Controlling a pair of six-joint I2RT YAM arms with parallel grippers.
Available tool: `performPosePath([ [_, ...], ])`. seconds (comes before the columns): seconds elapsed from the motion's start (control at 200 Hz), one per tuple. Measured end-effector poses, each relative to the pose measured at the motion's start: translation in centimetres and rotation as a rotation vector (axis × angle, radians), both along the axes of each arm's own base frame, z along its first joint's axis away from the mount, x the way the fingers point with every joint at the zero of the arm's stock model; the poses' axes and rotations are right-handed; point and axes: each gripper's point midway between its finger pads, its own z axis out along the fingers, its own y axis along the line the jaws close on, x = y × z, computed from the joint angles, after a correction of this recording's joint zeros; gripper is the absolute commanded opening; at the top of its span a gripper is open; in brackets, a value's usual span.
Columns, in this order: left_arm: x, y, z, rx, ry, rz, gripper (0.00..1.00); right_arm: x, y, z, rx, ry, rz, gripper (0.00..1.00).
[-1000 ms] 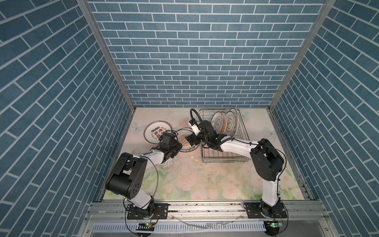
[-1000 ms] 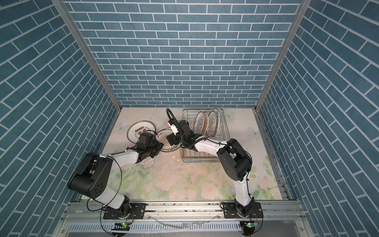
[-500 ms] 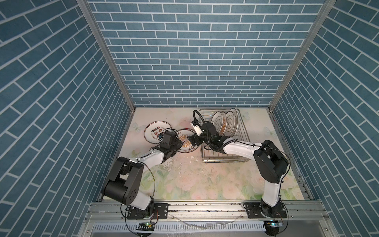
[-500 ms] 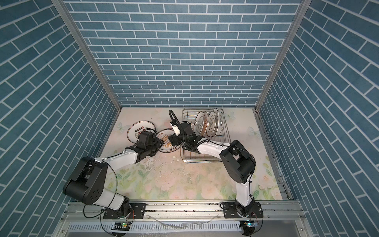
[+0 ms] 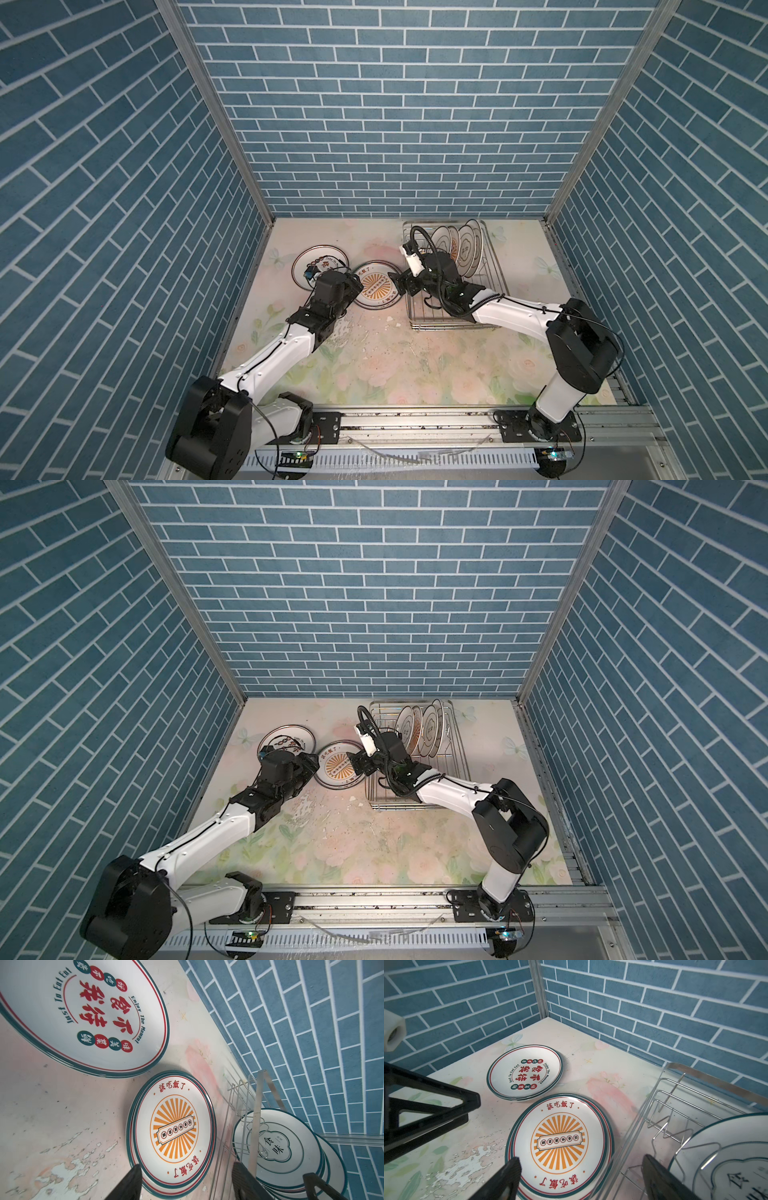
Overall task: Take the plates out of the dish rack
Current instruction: 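Raise the left gripper toward the rack while the right gripper reaches into the rack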
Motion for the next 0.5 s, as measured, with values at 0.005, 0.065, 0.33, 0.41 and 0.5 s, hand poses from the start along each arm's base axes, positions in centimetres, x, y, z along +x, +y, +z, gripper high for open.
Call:
performPosePath([
  [0.005,-0.1,0.0,0.1,0.001,-0.003,-0.001,0.72,0.0,-0.1,0.1,0.001,-0.002,-0.002,0.93],
  [0.065,-0.6,0.2,0.5,0.01,-0.027,-0.009,0.87,-0.4,-0.8,1.1,0.02,-0.023,-0.013,0.96],
  [0.33,-2.6,-1.0,3.1,0.033,-0.266,-0.143,1.0,-1.8,-5.0,4.7,0.087,-0.108,-0.113,0.99],
  [0.41,-2.8,-2.4,4.1,0.021,-0.346,-0.229,1.0,-1.5,-6.2,5.9,0.118,-0.111,-0.158,0.99],
  [0.5,-3.1,-4.7,5.6,-0.001,-0.442,-0.351,1.0,-1.3,-7.8,7.0,0.162,-0.085,-0.21,0.99],
])
